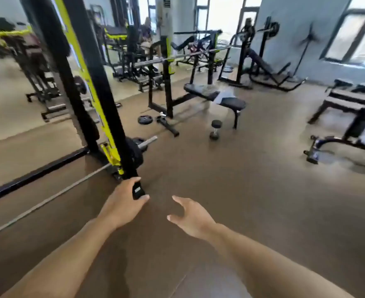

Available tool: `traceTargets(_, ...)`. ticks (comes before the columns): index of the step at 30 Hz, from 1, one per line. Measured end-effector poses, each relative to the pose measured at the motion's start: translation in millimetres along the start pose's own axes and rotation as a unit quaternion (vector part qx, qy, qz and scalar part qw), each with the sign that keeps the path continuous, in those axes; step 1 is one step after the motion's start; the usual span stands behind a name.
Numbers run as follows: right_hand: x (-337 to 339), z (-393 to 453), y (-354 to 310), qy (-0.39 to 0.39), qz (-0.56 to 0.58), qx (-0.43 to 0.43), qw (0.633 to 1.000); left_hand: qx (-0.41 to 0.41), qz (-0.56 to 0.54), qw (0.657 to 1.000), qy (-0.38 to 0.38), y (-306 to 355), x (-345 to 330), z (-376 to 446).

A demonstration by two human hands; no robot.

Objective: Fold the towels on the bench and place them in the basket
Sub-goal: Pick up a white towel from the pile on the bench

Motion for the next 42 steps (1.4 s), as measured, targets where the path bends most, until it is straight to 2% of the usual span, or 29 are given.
traceTargets(5, 81.7, -8.2, 126.2, 0.065, 0.033, -0.103, 0.992, -0.107, -0.002, 0.991, -0.082, 130.0, -82.1, 82.7)
traceTargets(10, 133.8, -3.6, 204.5, 0.118, 0.099, -0.172, 0.973, -0.139, -0.015, 0.980, -0.143, 208.6, -142.4, 148.5)
traceTargets(15, 167.8, 47.1, 250.6, 0.145, 0.120, -0.199, 0.962, -0.149, -0.019, 0.973, -0.177, 239.5, -174.5, 234.3)
traceTargets(23, 222.2, 208.3, 280.6, 0.171, 0.171, -0.248, 0.938, -0.154, -0.013, 0.968, -0.197, 239.0, -178.0, 426.8)
traceTargets(30, 284.1, 319.3, 306.0, 0.165, 0.151, -0.321, 0.920, -0.151, 0.023, 0.958, -0.242, 262.8, -181.3, 587.9)
traceTargets(35, 328.6, 371.7, 353.7, 0.095, 0.143, -0.372, 0.912, -0.139, 0.056, 0.947, -0.285, 300.8, -222.5, 674.5)
traceTargets(42, 440.3, 461.7, 448.7, 0.050, 0.114, -0.360, 0.925, -0.119, 0.080, 0.948, -0.283, 392.8, -279.1, 798.6)
Point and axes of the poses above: each hand's wrist, its own z-axis towards the middle knuckle, its own x-axis out of the back of the hand, y = z × x, the point moved 2 cm from there along z, towards the middle knuckle, and after that the axes turned 5 degrees about -y, right-handed, at the moved point
